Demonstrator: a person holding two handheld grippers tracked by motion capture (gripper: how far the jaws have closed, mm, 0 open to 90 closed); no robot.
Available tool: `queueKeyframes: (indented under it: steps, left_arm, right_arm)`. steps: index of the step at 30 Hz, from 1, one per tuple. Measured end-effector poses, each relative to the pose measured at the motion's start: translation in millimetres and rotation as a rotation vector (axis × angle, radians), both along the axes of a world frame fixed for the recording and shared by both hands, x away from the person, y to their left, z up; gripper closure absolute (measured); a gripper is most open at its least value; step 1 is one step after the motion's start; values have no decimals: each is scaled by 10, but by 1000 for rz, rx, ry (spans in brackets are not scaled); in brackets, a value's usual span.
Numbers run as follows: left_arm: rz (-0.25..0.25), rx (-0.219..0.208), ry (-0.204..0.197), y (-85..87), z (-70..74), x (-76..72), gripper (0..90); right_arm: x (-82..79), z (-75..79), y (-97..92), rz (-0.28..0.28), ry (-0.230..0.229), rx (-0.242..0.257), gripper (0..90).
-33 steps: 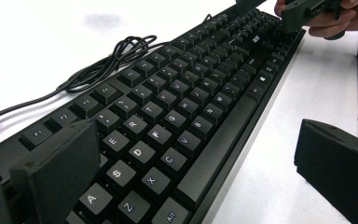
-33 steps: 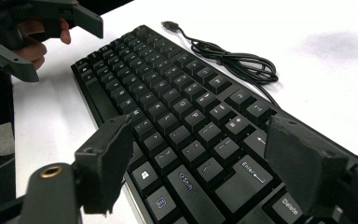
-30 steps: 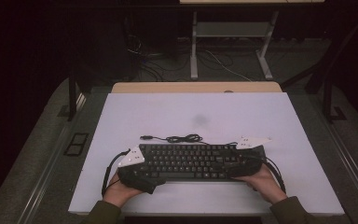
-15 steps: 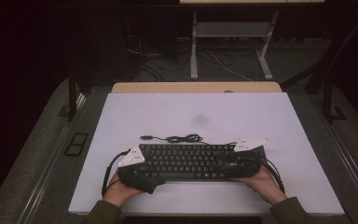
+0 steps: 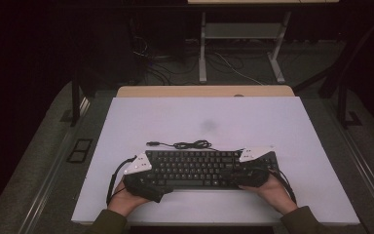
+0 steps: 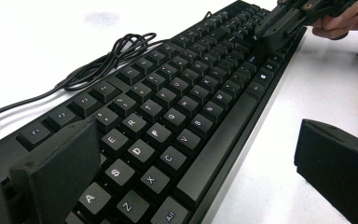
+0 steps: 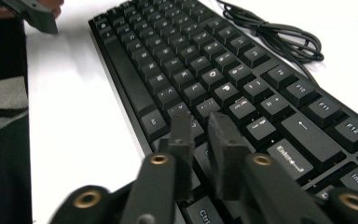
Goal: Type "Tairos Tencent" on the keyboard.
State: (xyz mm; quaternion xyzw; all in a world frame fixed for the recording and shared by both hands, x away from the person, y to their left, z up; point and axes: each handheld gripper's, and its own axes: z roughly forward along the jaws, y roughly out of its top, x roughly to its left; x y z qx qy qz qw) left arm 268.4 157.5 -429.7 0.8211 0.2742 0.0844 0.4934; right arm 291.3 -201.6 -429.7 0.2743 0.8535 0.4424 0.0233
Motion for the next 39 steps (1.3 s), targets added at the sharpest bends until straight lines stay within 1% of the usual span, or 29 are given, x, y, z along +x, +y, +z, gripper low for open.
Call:
queueKeyframes:
  steps: [1, 2, 4, 9, 12, 19, 20, 26, 28, 37, 39]
  left_arm:
    - [0, 0, 0, 0, 0, 0, 0]
    - [0, 0, 0, 0, 1, 0, 0]
    - [0, 0, -1, 1, 1, -1, 0]
    - [-3, 3, -3, 0, 2, -1, 0]
    - [-3, 2, -5, -2, 0, -2, 0]
    - [-4, 5, -5, -1, 3, -3, 0]
    - [-4, 6, -5, -3, 2, -4, 0]
    - [-3, 5, -5, -10, 5, -5, 0]
    - [-2, 2, -7, -16, 6, -2, 0]
    - [-5, 11, -14, -59, 28, 41, 0]
    - [-3, -1, -10, -73, 33, 59, 0]
  right_arm:
    - [0, 0, 0, 0, 0, 0, 847]
    - [7, -11, 3, -2, 9, -13, 880]
    - [10, -17, 4, -5, 8, -22, 891]
    - [20, -41, 12, -20, 4, -48, 893]
    - [22, -51, 16, -23, 9, -54, 893]
    - [32, -66, 15, -30, 4, -74, 893]
    - [32, -67, 15, -32, 9, -77, 893]
    - [32, -75, 13, -32, 10, -83, 893]
    - [30, -91, 19, -26, 8, -91, 893]
    - [30, -92, 18, -25, 9, -91, 893]
    - [33, -93, 17, -24, 10, -89, 893]
